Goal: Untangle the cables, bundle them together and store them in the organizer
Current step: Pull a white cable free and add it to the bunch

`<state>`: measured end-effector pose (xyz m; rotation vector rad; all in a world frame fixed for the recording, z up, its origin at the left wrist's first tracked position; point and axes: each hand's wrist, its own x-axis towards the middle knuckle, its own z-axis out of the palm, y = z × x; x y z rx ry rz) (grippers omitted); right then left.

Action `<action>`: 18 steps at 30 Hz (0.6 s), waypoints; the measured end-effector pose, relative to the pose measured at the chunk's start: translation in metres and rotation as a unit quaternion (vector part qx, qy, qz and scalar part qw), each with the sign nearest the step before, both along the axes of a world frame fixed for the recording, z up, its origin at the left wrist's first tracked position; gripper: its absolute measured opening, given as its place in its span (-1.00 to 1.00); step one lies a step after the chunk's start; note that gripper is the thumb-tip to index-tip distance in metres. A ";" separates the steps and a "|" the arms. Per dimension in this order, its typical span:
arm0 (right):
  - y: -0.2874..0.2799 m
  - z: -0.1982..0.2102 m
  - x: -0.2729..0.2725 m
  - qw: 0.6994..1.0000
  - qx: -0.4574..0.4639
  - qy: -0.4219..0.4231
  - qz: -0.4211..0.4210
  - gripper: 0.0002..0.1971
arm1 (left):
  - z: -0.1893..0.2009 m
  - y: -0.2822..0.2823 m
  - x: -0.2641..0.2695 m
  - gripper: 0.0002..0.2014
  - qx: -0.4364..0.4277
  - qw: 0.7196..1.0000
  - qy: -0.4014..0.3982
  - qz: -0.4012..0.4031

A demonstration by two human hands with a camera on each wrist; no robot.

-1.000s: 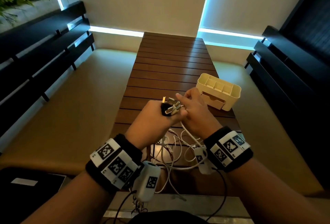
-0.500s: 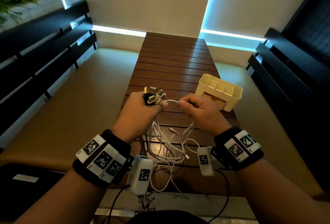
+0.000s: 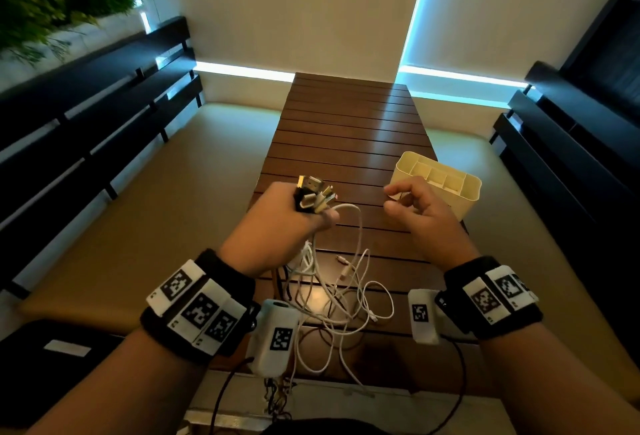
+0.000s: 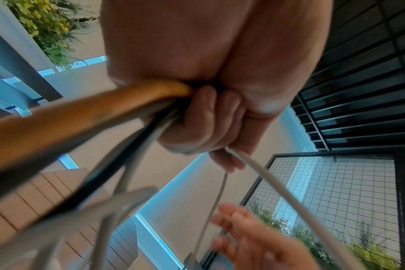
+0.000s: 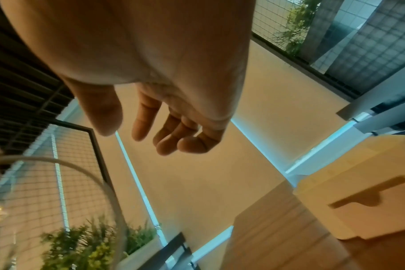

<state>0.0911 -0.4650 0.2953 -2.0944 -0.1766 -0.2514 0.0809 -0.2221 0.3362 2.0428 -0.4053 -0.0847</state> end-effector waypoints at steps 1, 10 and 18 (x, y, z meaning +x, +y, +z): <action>0.004 0.007 -0.005 1.000 0.010 -0.013 0.023 -0.82 | 0.000 -0.003 0.000 -0.75 0.009 1.000 0.003 -0.006; 0.027 0.027 -0.037 0.990 -0.081 -0.050 0.107 -0.81 | 0.003 -0.016 0.005 -0.83 -0.062 0.998 0.002 0.005; 0.022 0.020 -0.038 0.989 -0.112 -0.087 0.053 -0.93 | -0.001 -0.022 0.002 -0.73 -0.060 0.997 -0.011 -0.056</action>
